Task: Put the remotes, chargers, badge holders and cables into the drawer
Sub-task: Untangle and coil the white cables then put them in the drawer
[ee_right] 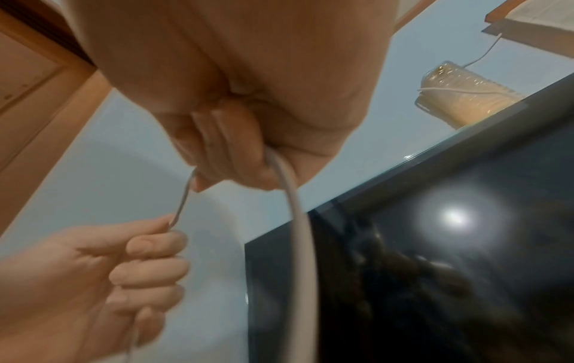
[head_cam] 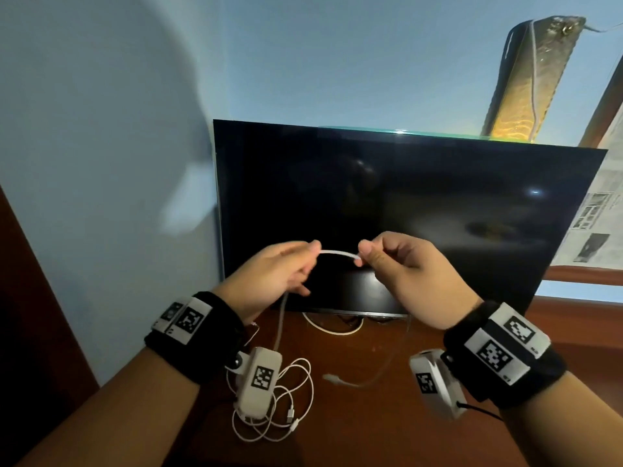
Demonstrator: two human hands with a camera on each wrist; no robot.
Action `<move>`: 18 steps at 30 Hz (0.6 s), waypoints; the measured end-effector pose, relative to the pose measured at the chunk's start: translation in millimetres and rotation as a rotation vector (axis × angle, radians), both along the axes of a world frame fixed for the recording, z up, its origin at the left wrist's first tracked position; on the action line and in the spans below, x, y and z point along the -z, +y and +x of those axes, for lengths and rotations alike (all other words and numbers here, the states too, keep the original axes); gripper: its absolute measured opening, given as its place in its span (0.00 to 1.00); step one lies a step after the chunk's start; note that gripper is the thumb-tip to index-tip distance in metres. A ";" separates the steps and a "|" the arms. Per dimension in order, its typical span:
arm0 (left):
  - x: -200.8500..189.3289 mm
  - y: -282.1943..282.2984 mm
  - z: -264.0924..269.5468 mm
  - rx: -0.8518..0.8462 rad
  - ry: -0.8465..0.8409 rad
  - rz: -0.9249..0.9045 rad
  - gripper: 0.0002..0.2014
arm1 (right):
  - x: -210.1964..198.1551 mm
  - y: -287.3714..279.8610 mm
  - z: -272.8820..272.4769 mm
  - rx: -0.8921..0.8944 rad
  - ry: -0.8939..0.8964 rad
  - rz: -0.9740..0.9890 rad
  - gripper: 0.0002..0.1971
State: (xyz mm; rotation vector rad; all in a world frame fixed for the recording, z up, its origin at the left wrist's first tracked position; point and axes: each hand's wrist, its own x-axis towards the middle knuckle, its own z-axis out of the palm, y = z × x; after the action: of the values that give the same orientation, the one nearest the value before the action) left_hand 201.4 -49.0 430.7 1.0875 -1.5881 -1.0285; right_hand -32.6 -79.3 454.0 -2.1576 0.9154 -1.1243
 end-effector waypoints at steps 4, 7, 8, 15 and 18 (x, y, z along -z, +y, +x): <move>-1.6 -9.3 49.2 -0.274 -0.156 -0.103 0.22 | 22.0 2.7 -27.8 0.010 0.164 0.016 0.14; 1.3 -10.8 56.2 -0.342 -0.468 -0.115 0.18 | 37.0 8.7 -25.3 0.040 0.106 -0.037 0.12; 0.8 -7.9 46.6 -0.291 -0.492 -0.124 0.21 | 38.4 10.1 -18.9 0.029 0.088 -0.062 0.11; 9.4 2.3 -0.9 -0.093 -0.182 -0.084 0.21 | 20.7 14.5 2.7 0.053 0.075 -0.058 0.13; 5.1 3.3 29.1 -0.262 -0.205 -0.152 0.20 | 34.1 20.0 -15.5 -0.017 0.142 0.042 0.13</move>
State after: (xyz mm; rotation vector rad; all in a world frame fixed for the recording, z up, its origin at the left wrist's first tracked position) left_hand 230.4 -45.7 425.6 1.2875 -1.6030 -0.6281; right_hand -48.1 -59.3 419.9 -2.2291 0.9719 -0.9452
